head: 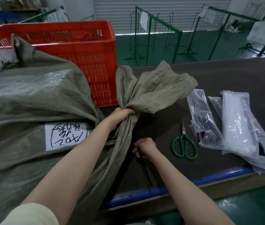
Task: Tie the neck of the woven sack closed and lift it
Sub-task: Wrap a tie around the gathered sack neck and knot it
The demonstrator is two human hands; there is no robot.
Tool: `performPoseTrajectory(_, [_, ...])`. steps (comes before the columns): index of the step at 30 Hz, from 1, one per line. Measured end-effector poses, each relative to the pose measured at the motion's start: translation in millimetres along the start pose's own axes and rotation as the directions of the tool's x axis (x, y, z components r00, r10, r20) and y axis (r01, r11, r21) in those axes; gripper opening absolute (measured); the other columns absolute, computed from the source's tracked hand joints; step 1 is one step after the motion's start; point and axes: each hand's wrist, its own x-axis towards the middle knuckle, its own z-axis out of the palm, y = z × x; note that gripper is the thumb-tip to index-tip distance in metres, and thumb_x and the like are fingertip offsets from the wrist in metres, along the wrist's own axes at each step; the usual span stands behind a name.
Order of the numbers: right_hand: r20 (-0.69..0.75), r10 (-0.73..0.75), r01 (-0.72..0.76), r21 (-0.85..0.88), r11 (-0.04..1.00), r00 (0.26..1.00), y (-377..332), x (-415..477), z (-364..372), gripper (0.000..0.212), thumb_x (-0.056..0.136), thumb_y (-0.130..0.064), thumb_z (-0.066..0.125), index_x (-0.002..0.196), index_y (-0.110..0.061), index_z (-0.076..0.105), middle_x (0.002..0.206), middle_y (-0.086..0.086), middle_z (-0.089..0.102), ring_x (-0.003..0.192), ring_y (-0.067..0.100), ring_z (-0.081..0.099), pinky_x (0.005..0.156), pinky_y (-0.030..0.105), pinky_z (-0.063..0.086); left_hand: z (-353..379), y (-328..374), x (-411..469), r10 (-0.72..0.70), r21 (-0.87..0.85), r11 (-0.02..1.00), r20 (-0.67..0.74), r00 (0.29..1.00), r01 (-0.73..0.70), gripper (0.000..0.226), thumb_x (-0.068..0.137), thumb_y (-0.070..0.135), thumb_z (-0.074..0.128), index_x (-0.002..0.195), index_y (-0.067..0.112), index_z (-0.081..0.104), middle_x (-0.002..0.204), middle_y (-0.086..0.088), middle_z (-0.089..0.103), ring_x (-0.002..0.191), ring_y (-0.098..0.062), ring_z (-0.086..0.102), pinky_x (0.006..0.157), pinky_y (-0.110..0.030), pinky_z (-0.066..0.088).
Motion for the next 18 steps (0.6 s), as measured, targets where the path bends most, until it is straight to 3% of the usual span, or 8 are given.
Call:
performPoseTrajectory(3, [0.007,-0.15,0.149,0.054,0.987,0.989,-12,-10,8,0.017,0.091,-0.013,0.045,0.089,-0.01,0.061,0.073,0.012,0.059,0.054,0.02,0.053,0.041,0.023,0.043,5,-4,3,-0.071,0.084,0.994,0.061,0.996,0.066,0.076,0.073,0.035,0.071,0.139,0.009,0.04,0.131,-0.011,0.057,0.118,-0.026,0.056,0.102,-0.036,0.044])
performPoseTrajectory(5, [0.007,-0.218,0.217,0.066,0.974,0.976,-15,-13,13,0.022,0.088,-0.013,0.052,0.103,-0.003,0.065,0.096,0.017,0.067,0.084,0.03,0.065,0.07,0.036,0.055,8,-4,6,-0.14,0.299,0.945,-0.011,0.99,0.137,0.088,0.069,0.049,0.069,0.142,0.012,0.036,0.141,-0.014,0.045,0.13,-0.031,0.043,0.108,-0.038,0.036])
performPoseTrajectory(7, [-0.01,-0.259,0.259,0.098,0.961,0.966,-13,-14,18,0.023,0.087,-0.01,0.054,0.104,-0.001,0.067,0.109,0.018,0.068,0.103,0.032,0.064,0.091,0.04,0.051,8,-3,6,-0.163,0.553,0.811,-0.101,0.981,0.192,0.1,0.061,0.067,0.061,0.144,0.021,0.031,0.151,-0.017,0.029,0.139,-0.037,0.023,0.114,-0.042,0.023])
performPoseTrajectory(10, [-0.031,-0.266,0.267,0.175,0.948,0.964,-10,-16,19,0.023,0.088,-0.007,0.053,0.106,-0.001,0.065,0.112,0.017,0.067,0.102,0.028,0.063,0.093,0.037,0.05,4,0,0,-0.199,0.384,0.908,0.037,0.979,0.17,0.094,0.068,0.06,0.066,0.144,0.018,0.031,0.147,-0.008,0.038,0.136,-0.029,0.036,0.105,-0.03,0.031])
performPoseTrajectory(13, [0.035,-0.244,0.236,0.161,0.958,0.969,-10,-17,16,0.025,0.09,-0.011,0.051,0.109,-0.002,0.063,0.11,0.017,0.067,0.09,0.022,0.063,0.082,0.031,0.052,-3,-4,-4,-0.211,0.16,0.968,0.121,0.97,0.191,0.091,0.063,0.049,0.074,0.139,0.012,0.039,0.134,-0.009,0.053,0.12,-0.027,0.053,0.101,-0.035,0.042])
performPoseTrajectory(14, [0.051,-0.229,0.221,0.135,0.966,0.972,-10,-18,14,0.026,0.091,-0.013,0.049,0.11,0.0,0.062,0.104,0.017,0.069,0.078,0.02,0.062,0.07,0.027,0.052,-5,-8,1,-0.199,0.092,0.977,0.074,0.977,0.192,0.088,0.061,0.045,0.076,0.135,0.009,0.044,0.122,-0.01,0.06,0.109,-0.025,0.058,0.095,-0.035,0.046])
performPoseTrajectory(16, [0.065,-0.204,0.201,0.051,0.978,0.977,-7,-20,9,0.031,0.093,-0.012,0.044,0.117,0.001,0.059,0.075,0.012,0.063,0.052,0.013,0.052,0.044,0.016,0.042,-6,-8,-3,-0.143,-0.076,0.988,-0.058,0.988,0.138,0.056,0.071,0.031,0.069,0.118,0.006,0.052,0.095,-0.007,0.063,0.087,-0.022,0.059,0.077,-0.03,0.047])
performPoseTrajectory(18, [0.072,-0.193,0.194,-0.005,0.981,0.979,-1,-22,2,0.033,0.091,-0.005,0.042,0.121,-0.002,0.055,0.063,0.003,0.054,0.037,0.006,0.044,0.032,0.011,0.033,-7,-6,-6,-0.146,-0.177,0.978,-0.185,0.972,0.114,0.049,0.07,0.03,0.062,0.114,0.008,0.055,0.097,-0.007,0.062,0.087,-0.025,0.058,0.075,-0.03,0.045])
